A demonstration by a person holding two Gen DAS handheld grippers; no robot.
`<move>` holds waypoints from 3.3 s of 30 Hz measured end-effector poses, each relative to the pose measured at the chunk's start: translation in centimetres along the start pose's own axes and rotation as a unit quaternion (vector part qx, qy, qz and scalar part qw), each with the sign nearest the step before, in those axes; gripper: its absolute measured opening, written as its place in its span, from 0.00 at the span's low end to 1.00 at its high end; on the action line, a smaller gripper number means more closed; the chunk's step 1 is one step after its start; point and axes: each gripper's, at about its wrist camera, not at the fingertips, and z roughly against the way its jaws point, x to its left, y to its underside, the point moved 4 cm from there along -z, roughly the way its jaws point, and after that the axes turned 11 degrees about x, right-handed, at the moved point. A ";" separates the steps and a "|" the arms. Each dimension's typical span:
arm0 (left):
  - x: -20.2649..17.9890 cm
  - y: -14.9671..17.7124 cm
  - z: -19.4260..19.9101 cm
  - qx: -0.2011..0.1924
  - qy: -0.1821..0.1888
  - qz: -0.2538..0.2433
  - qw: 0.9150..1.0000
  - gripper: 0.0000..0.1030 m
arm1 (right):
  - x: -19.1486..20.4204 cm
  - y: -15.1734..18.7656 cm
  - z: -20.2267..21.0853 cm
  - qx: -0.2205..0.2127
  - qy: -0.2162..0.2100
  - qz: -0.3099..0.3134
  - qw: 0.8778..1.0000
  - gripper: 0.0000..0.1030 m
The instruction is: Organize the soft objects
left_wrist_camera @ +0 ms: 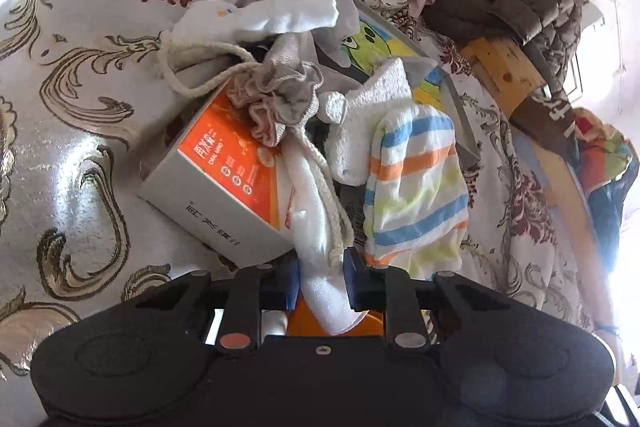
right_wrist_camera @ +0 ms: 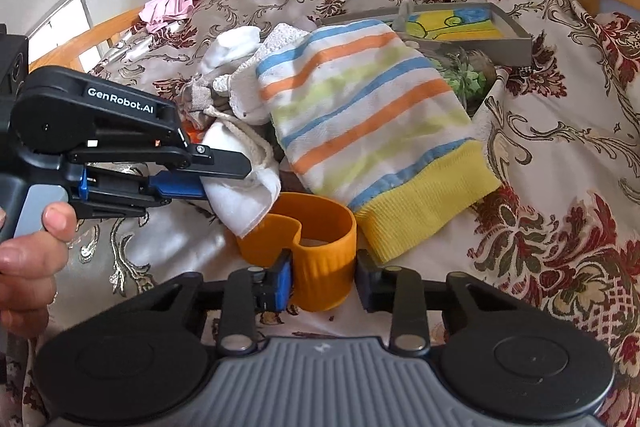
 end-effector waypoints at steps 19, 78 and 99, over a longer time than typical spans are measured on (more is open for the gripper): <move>-1.7 1.9 1.5 -0.005 -0.037 -0.111 0.993 0.04 | -0.7 0.0 1.2 -0.015 0.069 0.000 0.998 0.24; -7.1 4.6 4.4 -0.047 -0.031 -0.307 0.950 0.03 | -0.5 -0.9 6.9 -0.203 0.103 0.019 0.973 0.24; -16.0 -8.5 0.7 -0.090 -0.054 -0.340 0.935 0.03 | -10.2 -15.1 4.5 -0.297 0.066 -0.053 0.951 0.24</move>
